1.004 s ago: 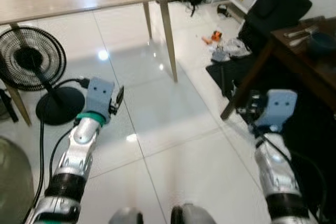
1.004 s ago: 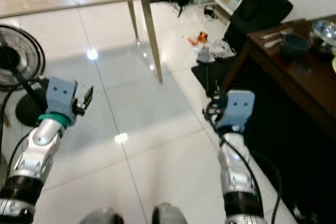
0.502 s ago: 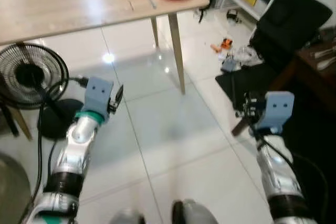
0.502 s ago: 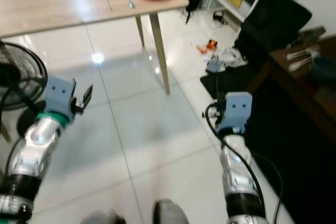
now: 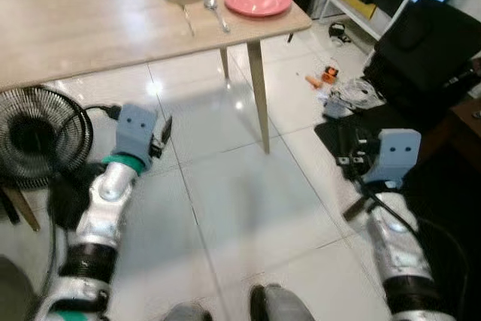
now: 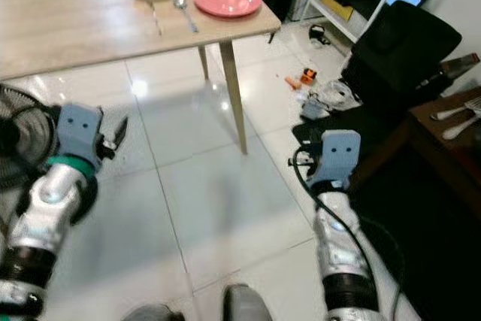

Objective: Setting the table

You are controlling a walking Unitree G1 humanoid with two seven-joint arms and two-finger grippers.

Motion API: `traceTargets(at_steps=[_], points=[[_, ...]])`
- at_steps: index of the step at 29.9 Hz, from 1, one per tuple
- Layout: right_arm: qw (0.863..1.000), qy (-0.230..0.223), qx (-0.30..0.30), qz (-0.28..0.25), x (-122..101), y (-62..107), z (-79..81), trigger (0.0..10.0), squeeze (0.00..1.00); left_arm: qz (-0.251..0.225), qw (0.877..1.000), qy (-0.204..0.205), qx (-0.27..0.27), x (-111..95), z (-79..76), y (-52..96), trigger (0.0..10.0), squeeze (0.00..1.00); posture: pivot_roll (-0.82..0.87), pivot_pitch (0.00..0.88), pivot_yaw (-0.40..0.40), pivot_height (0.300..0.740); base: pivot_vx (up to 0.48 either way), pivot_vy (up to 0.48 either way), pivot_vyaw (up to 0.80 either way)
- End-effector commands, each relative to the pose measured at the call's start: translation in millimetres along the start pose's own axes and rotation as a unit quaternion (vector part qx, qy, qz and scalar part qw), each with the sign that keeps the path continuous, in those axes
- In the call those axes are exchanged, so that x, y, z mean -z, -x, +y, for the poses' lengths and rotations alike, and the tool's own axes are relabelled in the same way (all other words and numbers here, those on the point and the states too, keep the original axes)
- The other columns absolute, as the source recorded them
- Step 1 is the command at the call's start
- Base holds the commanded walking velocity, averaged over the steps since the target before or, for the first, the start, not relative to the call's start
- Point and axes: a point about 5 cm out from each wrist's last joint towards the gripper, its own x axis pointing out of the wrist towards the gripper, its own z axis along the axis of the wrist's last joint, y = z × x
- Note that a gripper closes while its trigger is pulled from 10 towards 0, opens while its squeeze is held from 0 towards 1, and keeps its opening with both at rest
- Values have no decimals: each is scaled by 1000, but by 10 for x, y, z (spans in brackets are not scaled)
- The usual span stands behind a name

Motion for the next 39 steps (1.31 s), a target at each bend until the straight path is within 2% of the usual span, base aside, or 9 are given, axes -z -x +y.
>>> traceTargets(at_steps=[1,14,39], points=[[1000,-10,2,1,16,16,13,10000,0,13,1000,1,-5,65,48,44,10000,0,49,0,22,740,461,0,0],[999,-18,3,-32,-159,-67,54,10000,0,-19,1000,6,-10,-119,85,-33,10000,0,54,0,21,740,462,0,0],[999,-24,-3,-38,-204,-93,90,10000,4,-27,1000,8,-5,-162,73,-48,10000,0,56,0,23,740,463,0,0]])
